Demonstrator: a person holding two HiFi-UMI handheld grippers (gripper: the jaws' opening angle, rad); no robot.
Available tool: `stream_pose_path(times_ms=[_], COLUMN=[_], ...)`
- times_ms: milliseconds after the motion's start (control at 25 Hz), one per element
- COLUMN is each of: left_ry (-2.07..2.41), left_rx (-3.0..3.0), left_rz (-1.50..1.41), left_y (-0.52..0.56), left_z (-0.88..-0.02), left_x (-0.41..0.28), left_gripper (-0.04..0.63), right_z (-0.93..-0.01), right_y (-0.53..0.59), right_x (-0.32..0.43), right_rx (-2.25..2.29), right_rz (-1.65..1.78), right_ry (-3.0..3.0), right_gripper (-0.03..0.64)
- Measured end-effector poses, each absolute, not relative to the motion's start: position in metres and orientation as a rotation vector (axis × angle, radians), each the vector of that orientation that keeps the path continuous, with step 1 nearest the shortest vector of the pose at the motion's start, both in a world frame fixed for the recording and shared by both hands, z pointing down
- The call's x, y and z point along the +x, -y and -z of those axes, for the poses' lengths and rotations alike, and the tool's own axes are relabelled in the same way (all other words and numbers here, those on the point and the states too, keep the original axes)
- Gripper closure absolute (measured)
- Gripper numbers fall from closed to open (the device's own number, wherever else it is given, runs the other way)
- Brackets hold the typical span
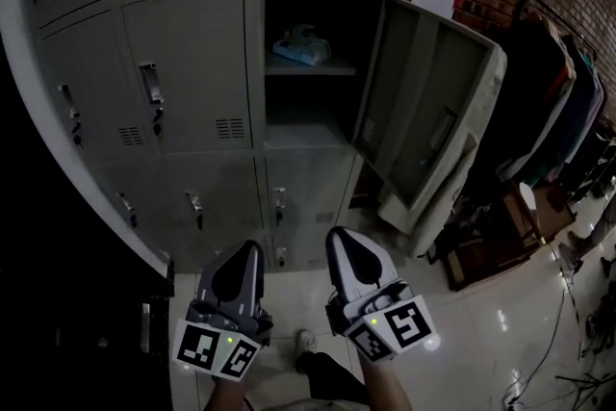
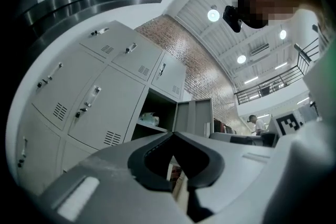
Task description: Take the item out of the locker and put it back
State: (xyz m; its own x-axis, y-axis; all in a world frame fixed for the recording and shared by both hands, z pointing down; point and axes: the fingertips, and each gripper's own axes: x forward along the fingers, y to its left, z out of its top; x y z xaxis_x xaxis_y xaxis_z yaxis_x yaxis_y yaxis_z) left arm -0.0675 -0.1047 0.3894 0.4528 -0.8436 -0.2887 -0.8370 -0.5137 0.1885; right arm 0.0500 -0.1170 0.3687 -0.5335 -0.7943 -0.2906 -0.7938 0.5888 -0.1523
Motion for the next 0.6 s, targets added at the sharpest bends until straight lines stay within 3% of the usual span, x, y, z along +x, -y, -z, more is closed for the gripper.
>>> stream_pose_path(times_ms=[360,600], left_ry=[1.526,1.524], left_rx=[2.713,2.699], left_rz=[0.574,0.601], left_y=[-0.095,-0.171], left_z=[-0.356,-0.319], left_x=[-0.077,-0.078], left_gripper=[0.592,0.591], right_z=[-0.33,-0.299], right_y=[-0.084,-0.167], right_x=[0.019,0.019], right_rx=[-1.245,-1.235], right_rz=[-0.089,-0.047], right_ry=[-2.522,-2.504], right_gripper=[0.614,0.614])
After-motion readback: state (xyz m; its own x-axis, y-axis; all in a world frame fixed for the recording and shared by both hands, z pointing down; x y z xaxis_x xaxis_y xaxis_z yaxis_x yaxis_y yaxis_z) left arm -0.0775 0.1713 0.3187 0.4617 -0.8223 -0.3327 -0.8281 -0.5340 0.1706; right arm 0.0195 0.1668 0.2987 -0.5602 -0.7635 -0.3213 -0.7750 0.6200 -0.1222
